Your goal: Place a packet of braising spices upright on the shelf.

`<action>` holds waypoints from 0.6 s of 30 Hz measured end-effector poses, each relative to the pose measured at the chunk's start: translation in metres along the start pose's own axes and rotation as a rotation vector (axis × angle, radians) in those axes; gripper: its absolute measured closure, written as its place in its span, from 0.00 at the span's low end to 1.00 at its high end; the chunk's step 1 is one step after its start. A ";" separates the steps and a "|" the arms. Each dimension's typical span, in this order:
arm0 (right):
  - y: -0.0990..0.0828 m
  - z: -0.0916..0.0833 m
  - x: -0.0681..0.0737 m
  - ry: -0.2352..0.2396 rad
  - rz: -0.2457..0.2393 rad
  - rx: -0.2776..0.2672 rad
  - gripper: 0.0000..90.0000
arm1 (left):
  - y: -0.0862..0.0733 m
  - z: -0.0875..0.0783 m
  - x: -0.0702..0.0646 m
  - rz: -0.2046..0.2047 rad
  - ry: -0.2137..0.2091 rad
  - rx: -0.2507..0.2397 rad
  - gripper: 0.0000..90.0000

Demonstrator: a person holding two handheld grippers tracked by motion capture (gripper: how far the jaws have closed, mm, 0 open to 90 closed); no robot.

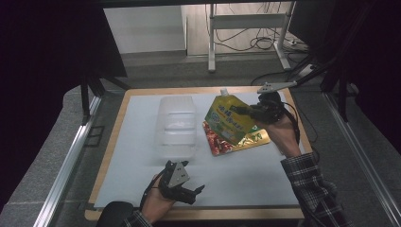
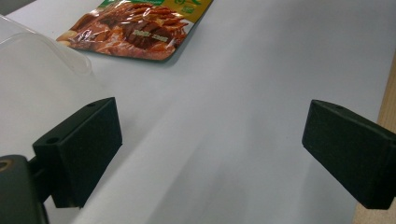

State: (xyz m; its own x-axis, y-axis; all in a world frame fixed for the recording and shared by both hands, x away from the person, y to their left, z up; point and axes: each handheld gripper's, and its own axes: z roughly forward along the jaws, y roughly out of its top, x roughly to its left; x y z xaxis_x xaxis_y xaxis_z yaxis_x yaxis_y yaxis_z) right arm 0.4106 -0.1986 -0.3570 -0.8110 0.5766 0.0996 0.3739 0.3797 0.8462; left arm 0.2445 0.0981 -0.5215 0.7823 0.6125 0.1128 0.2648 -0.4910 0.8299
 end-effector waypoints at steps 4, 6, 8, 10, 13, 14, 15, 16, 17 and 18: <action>0.005 0.005 -0.001 -0.005 -0.007 -0.001 0.99 | 0.000 0.000 0.000 0.001 0.000 -0.003 0.05; 0.010 0.009 -0.002 -0.005 -0.008 -0.001 0.99 | 0.000 0.000 0.000 0.001 0.000 -0.006 0.05; 0.013 0.013 -0.003 -0.006 -0.008 -0.005 0.99 | 0.000 -0.001 0.000 0.004 -0.003 -0.009 0.05; 0.015 0.015 -0.004 -0.010 -0.011 -0.007 0.99 | 0.000 -0.001 0.000 0.005 -0.003 -0.009 0.05; 0.020 0.020 -0.005 -0.010 -0.019 -0.008 0.99 | 0.000 -0.001 0.001 0.003 -0.001 -0.012 0.05; 0.021 0.021 -0.006 -0.010 -0.018 -0.006 0.99 | 0.000 -0.001 0.001 0.002 -0.001 -0.011 0.05; 0.021 0.021 -0.006 -0.010 -0.018 -0.006 0.99 | 0.000 -0.001 0.001 0.002 -0.001 -0.011 0.05; 0.024 0.025 -0.008 -0.006 -0.015 -0.005 0.99 | 0.000 -0.001 0.001 0.001 -0.001 -0.009 0.05; 0.026 0.027 -0.009 -0.003 -0.018 -0.007 0.99 | 0.000 -0.001 0.001 0.002 0.001 -0.007 0.05; 0.027 0.028 -0.009 0.000 -0.021 -0.007 0.99 | 0.000 -0.001 0.002 0.001 -0.001 -0.006 0.05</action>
State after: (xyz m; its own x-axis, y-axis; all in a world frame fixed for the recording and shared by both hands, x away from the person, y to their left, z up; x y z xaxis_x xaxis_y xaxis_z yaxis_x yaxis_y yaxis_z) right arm 0.4410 -0.1733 -0.3496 -0.8186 0.5685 0.0818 0.3535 0.3864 0.8519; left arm 0.2453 0.0998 -0.5209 0.7829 0.6118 0.1130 0.2607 -0.4874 0.8333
